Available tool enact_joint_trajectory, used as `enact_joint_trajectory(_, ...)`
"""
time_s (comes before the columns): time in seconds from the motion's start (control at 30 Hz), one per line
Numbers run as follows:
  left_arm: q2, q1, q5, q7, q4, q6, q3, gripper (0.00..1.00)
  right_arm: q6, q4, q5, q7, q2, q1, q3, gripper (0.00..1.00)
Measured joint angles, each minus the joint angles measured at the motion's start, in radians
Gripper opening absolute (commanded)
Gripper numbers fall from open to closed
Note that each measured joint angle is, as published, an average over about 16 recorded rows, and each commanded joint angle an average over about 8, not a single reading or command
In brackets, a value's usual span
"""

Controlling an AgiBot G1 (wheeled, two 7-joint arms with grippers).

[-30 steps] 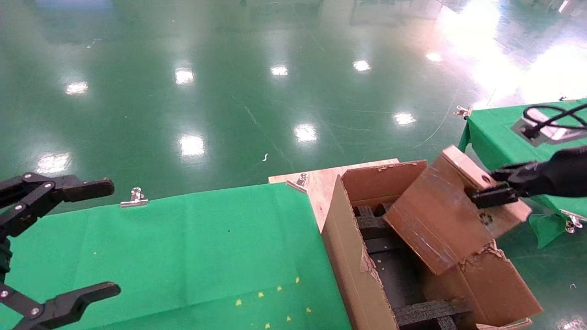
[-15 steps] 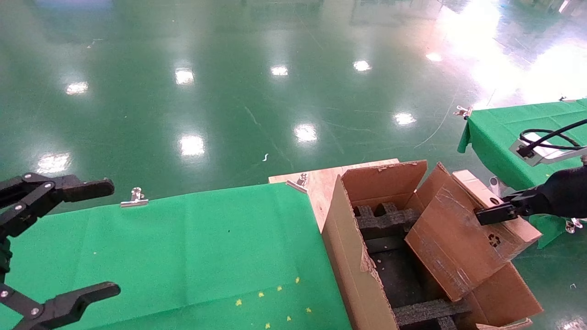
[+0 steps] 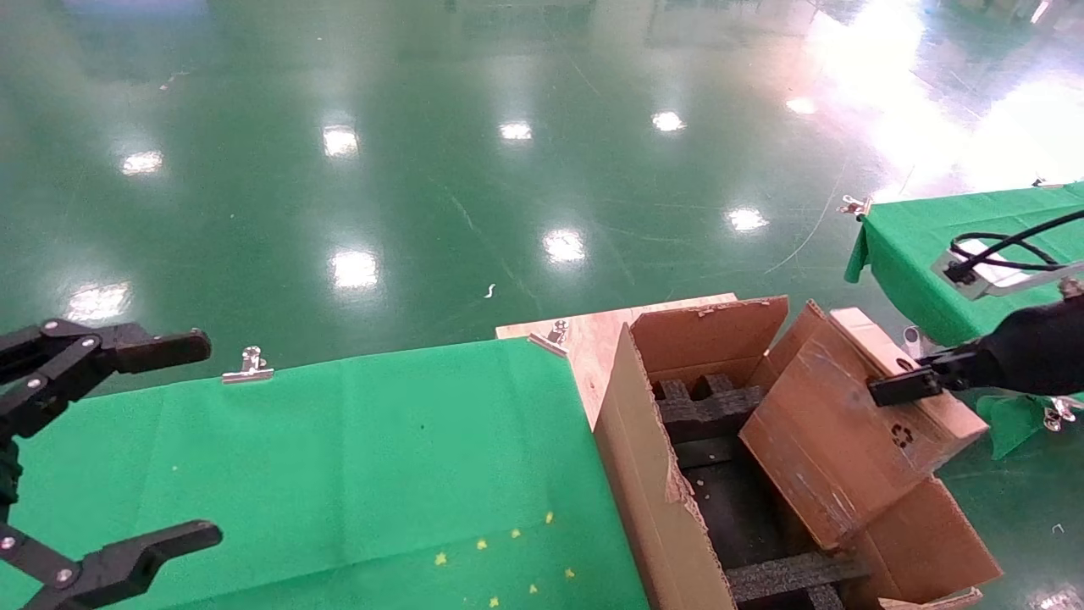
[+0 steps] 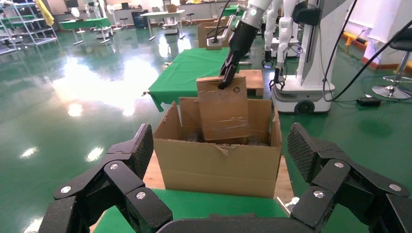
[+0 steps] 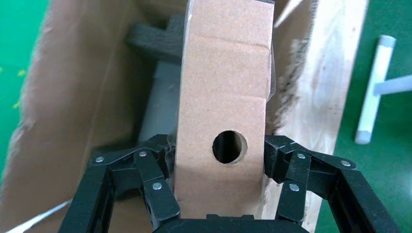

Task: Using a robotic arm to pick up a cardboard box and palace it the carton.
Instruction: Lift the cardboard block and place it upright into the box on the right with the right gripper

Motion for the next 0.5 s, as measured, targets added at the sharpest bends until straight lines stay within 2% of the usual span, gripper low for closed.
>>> enact_joint_trajectory(0.23, 0.000, 0.000, 0.000, 0.000, 0.000, 0.000, 0.000, 1.00, 0.113, 0.073, -0.040, 0.126, -0.001, -0.027, -0.020, 0.00)
enact_joint_trajectory(0.5, 0.000, 0.000, 0.000, 0.000, 0.000, 0.000, 0.001, 1.00, 0.215, 0.231, -0.123, 0.311, 0.026, -0.031, -0.055, 0.00)
